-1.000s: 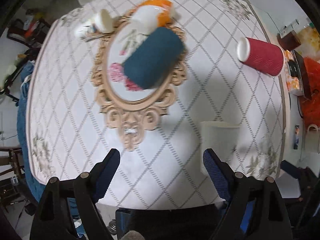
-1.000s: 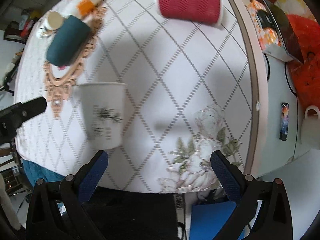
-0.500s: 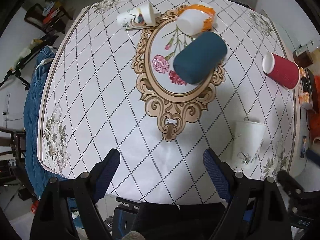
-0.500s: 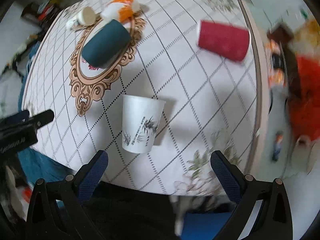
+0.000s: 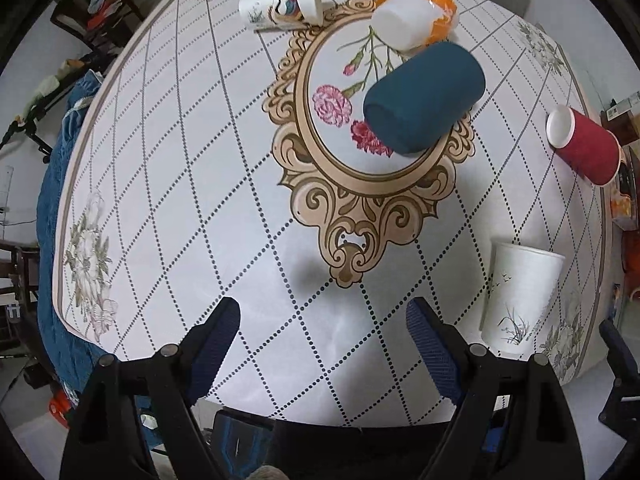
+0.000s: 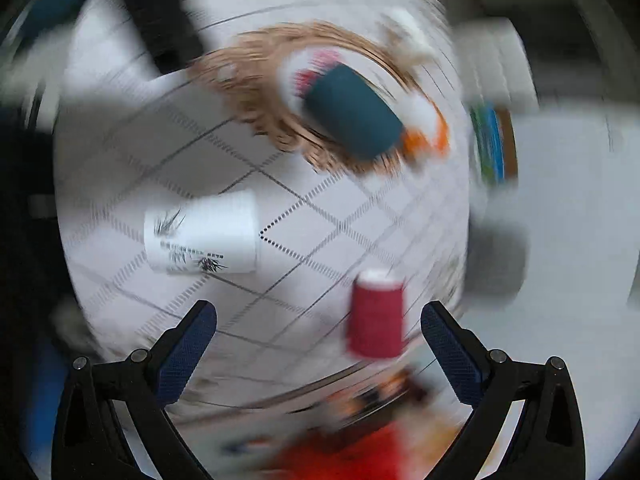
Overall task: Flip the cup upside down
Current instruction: 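Grasp the upright white cup around its body with the right gripper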
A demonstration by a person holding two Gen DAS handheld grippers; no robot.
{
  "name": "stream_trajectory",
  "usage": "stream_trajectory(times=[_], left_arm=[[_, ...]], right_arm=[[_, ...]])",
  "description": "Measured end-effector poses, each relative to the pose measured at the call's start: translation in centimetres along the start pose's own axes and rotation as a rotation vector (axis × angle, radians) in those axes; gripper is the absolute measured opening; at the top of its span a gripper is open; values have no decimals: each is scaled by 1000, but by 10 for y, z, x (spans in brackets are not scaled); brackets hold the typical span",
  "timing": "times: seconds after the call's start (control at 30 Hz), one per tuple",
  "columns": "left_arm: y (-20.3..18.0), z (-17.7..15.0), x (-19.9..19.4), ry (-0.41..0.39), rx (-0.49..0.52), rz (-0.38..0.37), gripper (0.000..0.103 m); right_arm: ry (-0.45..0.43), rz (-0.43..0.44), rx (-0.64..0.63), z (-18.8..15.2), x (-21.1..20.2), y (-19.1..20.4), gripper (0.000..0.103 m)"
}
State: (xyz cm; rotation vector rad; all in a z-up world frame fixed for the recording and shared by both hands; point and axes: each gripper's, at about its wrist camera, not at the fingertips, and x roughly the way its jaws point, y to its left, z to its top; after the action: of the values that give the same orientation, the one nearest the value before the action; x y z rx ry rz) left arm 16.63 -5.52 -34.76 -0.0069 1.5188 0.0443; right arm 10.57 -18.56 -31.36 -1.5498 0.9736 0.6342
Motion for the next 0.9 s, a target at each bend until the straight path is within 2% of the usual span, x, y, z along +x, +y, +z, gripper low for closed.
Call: stream_trajectory(times=[0.03, 0.1, 0.3, 0.47, 0.53, 0.7, 0.9], left_arm=[[0, 0, 2, 2, -1, -1, 85], [0, -1, 7, 10, -6, -5, 85], [4, -3, 18, 29, -29, -4, 85], [8, -5, 24, 36, -48, -2, 85], [10, -6, 27, 38, -57, -1, 85], [11, -9, 34, 46, -72, 3, 85], [17, -14, 43, 60, -88, 5, 85]], right_arm=[[-29, -39, -148, 3, 1, 13, 103], [-52, -97, -343, 4, 7, 32, 101], [-139, -240, -872, -7, 35, 81, 98], [-200, -322, -1174, -20, 54, 101, 97], [-217, -350, -1268, -23, 62, 106, 97], [-209, -348, -1395, -28, 76, 115, 92], [-169, -327, -1455, -29, 94, 120, 81]])
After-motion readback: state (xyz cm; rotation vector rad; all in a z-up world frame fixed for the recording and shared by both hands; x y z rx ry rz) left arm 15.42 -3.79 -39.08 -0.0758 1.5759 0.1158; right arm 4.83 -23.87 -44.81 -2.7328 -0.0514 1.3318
